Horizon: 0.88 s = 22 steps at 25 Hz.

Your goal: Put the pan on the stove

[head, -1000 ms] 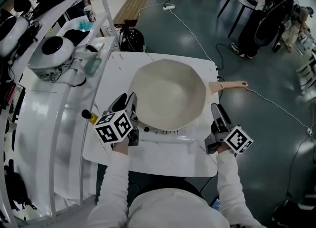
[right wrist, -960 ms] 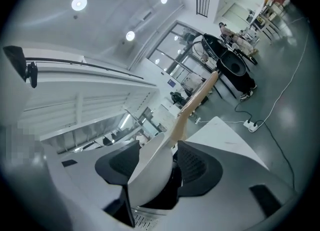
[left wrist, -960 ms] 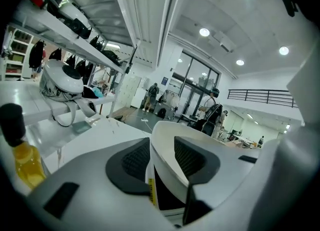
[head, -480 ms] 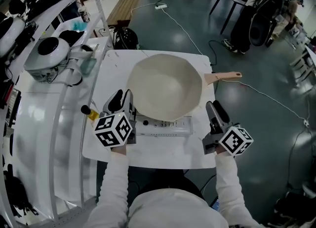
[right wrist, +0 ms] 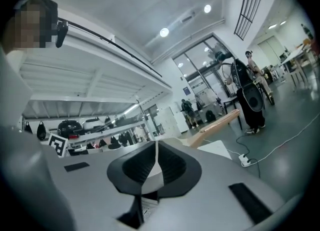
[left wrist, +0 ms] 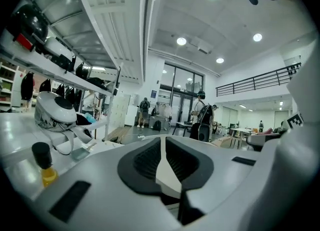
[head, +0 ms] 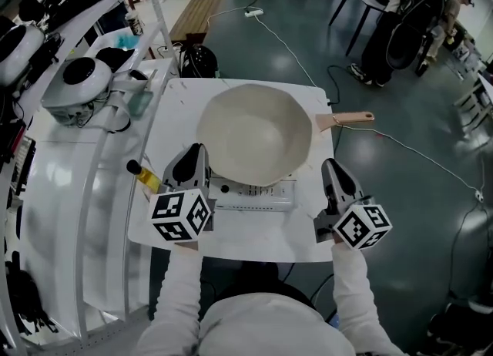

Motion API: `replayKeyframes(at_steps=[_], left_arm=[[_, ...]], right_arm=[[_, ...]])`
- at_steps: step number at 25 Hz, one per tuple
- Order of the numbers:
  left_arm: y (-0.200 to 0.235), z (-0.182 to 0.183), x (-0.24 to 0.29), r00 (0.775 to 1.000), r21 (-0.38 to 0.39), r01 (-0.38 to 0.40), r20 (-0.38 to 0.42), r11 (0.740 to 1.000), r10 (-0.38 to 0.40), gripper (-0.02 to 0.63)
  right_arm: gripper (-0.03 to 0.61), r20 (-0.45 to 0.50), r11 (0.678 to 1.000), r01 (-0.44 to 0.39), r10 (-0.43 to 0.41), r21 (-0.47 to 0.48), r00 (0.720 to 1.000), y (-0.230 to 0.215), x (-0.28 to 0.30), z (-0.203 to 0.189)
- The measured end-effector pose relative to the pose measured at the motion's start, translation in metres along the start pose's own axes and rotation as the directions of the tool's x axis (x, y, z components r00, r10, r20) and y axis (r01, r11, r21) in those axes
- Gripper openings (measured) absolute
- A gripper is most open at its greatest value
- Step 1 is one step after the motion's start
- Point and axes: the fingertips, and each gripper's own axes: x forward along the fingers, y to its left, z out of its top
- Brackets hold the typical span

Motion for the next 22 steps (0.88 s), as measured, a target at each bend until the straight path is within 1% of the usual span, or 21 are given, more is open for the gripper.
replayKeyframes(at_steps=[2, 9, 18, 22], left_arm=[[-0.010, 0.001, -0.004, 1.000, 0.025, 0.007, 0.007, 1.000, -0.007, 0.038], [-0.037, 0.005, -0.016, 1.000, 0.072, 0.008, 0.021, 0.997, -0.009, 0.026], [-0.058, -0.002, -0.043, 1.000, 0.083, -0.027, 0.016, 0.996, 0.026, 0.026], [-0.064, -0.014, -0.060, 0.999, 0.074, -0.046, 0.002, 0.996, 0.046, 0.026]], right_arm=[[0.029, 0.000, 1.000, -0.008, 0.008, -0.028, 1.000, 0.003, -0.003, 0.003], [0.028, -0.012, 0.994, -0.051, 0.050, -0.101, 0.999, 0.016, -0.015, 0.010], [0.028, -0.015, 0.992, -0.088, 0.087, -0.095, 0.996, 0.027, -0.033, 0.009], [0.028, -0.019, 0.992, -0.083, 0.082, -0.094, 0.996, 0.027, -0.048, 0.003]])
